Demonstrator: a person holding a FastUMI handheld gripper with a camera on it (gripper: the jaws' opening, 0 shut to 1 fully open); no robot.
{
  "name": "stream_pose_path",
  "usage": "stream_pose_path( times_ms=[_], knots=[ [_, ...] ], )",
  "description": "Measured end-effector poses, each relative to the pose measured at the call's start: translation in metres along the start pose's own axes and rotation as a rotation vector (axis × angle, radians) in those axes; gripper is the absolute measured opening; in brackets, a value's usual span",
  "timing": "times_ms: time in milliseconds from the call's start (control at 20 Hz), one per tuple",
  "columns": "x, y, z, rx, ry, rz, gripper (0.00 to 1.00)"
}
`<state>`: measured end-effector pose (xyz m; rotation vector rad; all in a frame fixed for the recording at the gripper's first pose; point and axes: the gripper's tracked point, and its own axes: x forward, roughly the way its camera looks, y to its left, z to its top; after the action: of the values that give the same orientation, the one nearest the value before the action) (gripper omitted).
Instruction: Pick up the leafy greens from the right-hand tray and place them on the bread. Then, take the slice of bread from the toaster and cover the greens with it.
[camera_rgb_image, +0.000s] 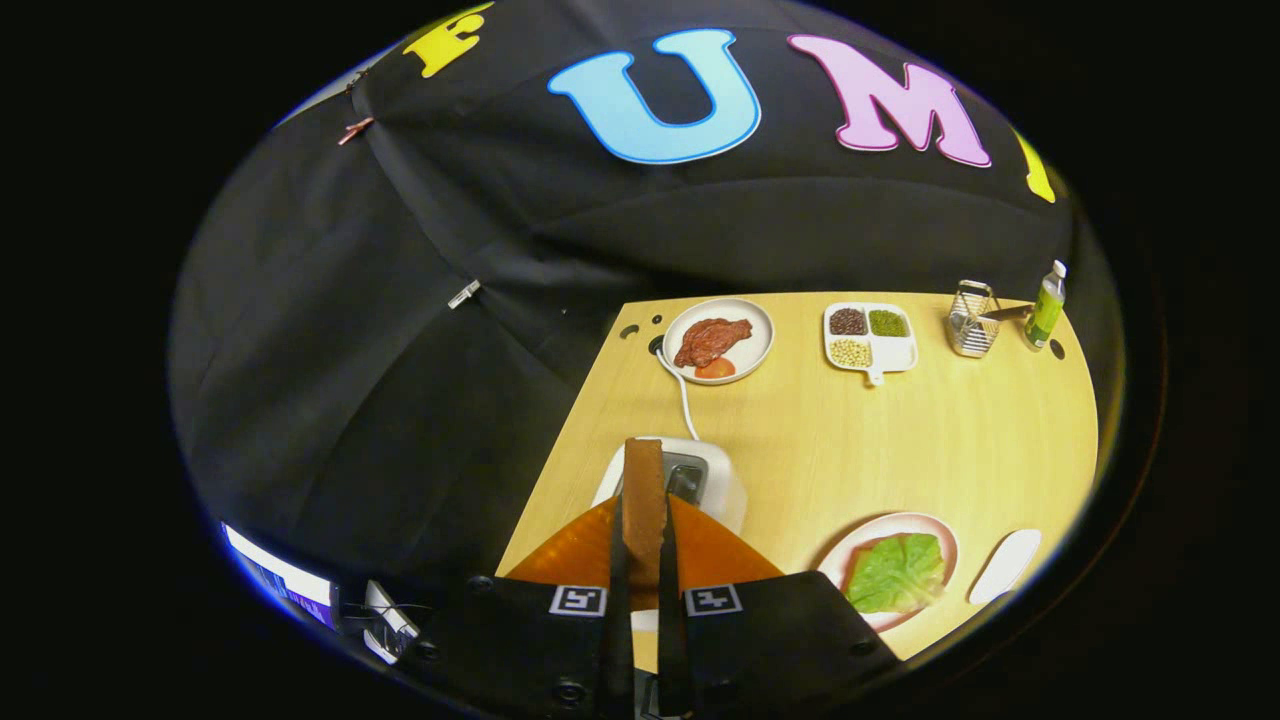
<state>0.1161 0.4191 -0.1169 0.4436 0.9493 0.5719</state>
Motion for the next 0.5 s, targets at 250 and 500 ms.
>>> stream_pose_path(
  times_ms=[250,500],
  knots=[
    [-0.050,-0.082,-0.013,-0.004,-0.028,-0.078,0.14],
    [-0.058,-0.161,-0.061,0.046,0.022,-0.128,0.14]
  ],
)
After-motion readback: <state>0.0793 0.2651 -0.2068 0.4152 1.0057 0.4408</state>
